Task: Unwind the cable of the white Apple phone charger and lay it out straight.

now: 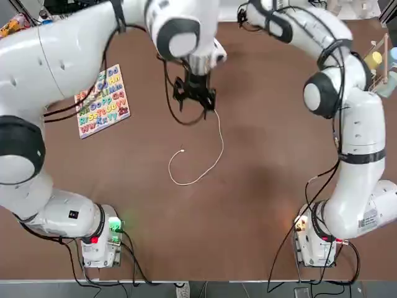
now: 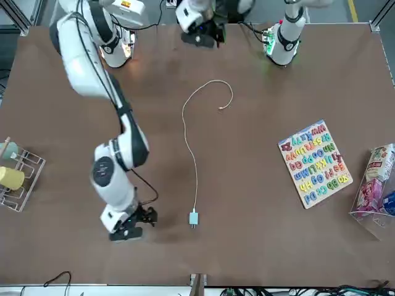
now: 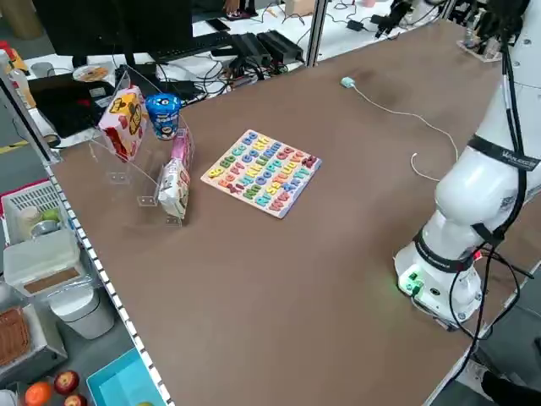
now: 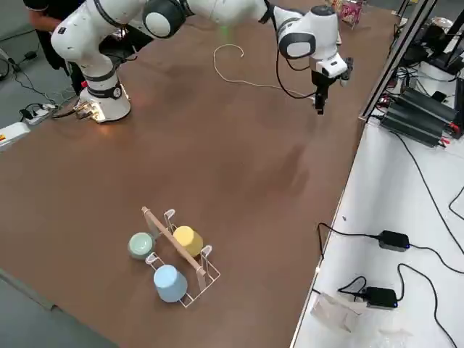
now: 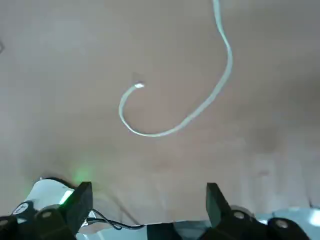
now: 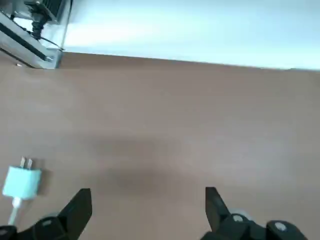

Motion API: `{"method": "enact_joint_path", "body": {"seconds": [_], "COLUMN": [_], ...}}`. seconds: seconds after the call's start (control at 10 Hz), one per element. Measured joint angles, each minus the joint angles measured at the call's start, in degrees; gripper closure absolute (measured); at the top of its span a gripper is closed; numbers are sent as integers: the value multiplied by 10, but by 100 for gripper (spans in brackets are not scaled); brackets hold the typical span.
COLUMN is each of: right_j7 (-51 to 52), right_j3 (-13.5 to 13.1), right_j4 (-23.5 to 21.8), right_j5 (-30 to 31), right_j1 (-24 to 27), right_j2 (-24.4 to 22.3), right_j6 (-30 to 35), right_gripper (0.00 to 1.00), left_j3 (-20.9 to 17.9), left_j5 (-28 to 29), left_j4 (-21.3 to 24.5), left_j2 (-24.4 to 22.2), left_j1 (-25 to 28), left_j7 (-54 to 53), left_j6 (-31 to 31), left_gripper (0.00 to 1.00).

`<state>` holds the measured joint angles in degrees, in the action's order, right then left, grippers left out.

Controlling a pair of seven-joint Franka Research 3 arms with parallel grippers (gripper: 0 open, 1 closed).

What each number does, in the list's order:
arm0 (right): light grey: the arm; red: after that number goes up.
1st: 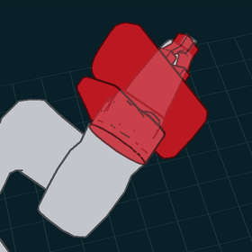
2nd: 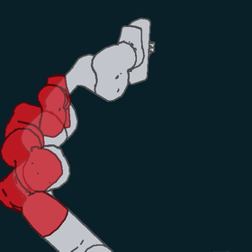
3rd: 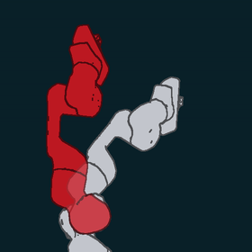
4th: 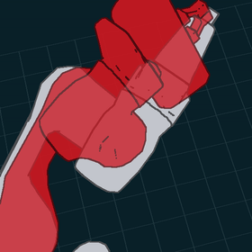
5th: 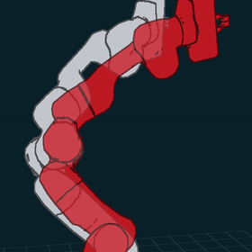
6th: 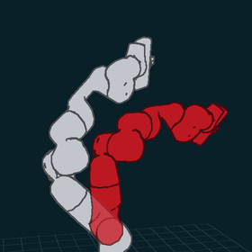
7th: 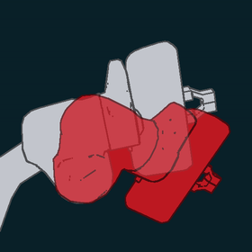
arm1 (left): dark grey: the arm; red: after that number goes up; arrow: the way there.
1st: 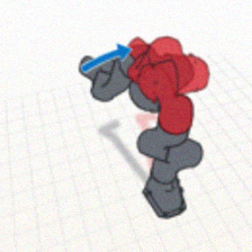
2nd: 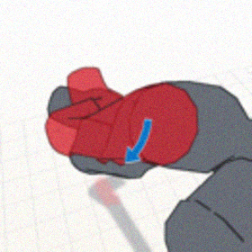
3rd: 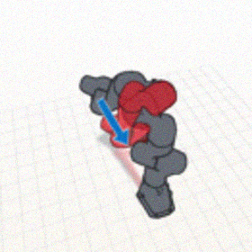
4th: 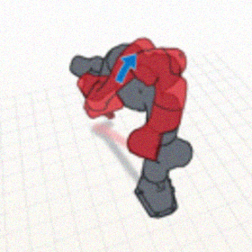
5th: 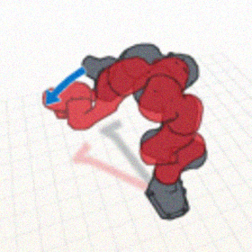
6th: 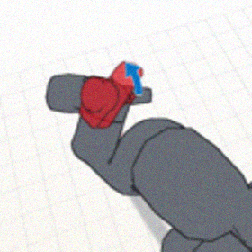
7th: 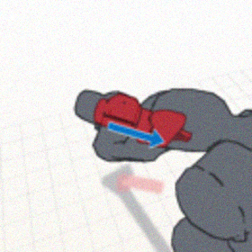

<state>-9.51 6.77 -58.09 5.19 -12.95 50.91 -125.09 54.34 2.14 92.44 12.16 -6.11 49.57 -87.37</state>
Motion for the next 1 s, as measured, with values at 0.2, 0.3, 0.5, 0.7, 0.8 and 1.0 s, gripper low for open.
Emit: {"method": "enact_joint_path", "body": {"seconds": [0.2,0.3,0.5,0.7,0.8,1.0], "right_j7": [122,170,215,219,210,150], "right_j3": [35,44,65,76,76,79], "right_j4": [-42,-63,-111,-146,-156,-182], "right_j5": [-2,-3,-3,-4,-6,-7], "right_j1": [80,117,187,232,243,247], "right_j2": [-62,-93,-164,-237,-270,-329], "right_j6": [66,105,184,268,298,319], "right_gripper": [0,0,0,0,0,0], "left_j3": [0,0,0,-1,-6,-67], "left_j5": [5,9,12,16,16,8], "left_j4": [-7,-9,-9,-8,-8,-18], "left_j2": [-18,-36,-76,-94,-98,-99], "left_j1": [91,133,200,260,291,303], "left_j7": [-4,-5,-6,-22,-47,-127], "left_j6": [20,28,36,38,38,45], "left_gripper": [0,0,0,0,0,0]}}
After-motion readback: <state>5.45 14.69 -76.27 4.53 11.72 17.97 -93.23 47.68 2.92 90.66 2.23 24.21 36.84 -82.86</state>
